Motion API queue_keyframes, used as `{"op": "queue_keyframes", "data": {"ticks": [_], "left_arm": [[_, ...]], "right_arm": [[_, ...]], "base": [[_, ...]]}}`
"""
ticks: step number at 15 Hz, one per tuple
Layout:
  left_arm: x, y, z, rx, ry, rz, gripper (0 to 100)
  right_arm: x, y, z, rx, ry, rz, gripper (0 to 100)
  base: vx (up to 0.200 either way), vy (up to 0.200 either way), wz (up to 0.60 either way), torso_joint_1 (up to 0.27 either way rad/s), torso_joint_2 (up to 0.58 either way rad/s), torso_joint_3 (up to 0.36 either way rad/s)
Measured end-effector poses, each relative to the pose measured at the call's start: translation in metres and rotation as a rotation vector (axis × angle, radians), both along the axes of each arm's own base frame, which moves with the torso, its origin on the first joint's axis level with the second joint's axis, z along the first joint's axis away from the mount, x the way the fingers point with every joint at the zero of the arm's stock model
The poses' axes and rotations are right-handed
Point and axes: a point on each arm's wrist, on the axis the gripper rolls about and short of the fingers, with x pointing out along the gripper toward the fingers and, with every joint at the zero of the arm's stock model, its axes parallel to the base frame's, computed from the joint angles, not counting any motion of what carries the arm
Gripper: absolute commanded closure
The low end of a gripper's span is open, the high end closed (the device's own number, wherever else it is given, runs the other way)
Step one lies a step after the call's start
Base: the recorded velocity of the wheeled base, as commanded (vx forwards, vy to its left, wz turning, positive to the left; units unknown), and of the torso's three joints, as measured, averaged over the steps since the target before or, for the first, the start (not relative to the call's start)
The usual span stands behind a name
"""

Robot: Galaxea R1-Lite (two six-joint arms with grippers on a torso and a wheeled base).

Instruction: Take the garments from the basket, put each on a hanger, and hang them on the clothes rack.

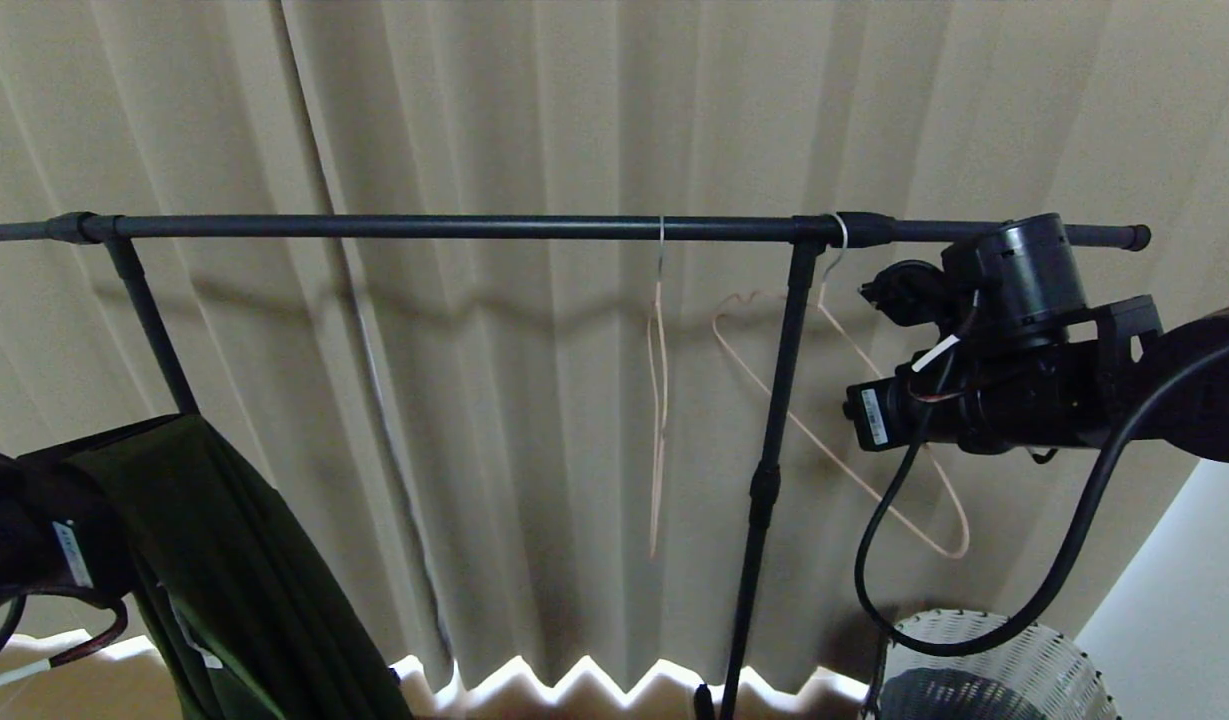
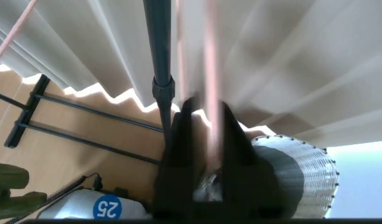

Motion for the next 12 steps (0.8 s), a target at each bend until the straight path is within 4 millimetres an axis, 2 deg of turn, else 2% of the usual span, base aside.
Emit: {"op": "queue_keyframes", "data": {"ticks": [5,12], "left_arm": [[0.000,0.000,0.000,0.000,-0.002,0.002,100],[0.002,-0.001,-0.002,0.009,0.010,-0.001,100]], "right_arm": [[-0.002,-0.001,0.006,0.008,-0.018,-0.003,100],[-0.031,-0.015,0.040,0.048,-0.124,-0.022,100]], "base": [[0.000,0.000,0.00,0.000,0.00,0.000],[0.000,0.000,0.00,0.000,0.00,0.000]]}}
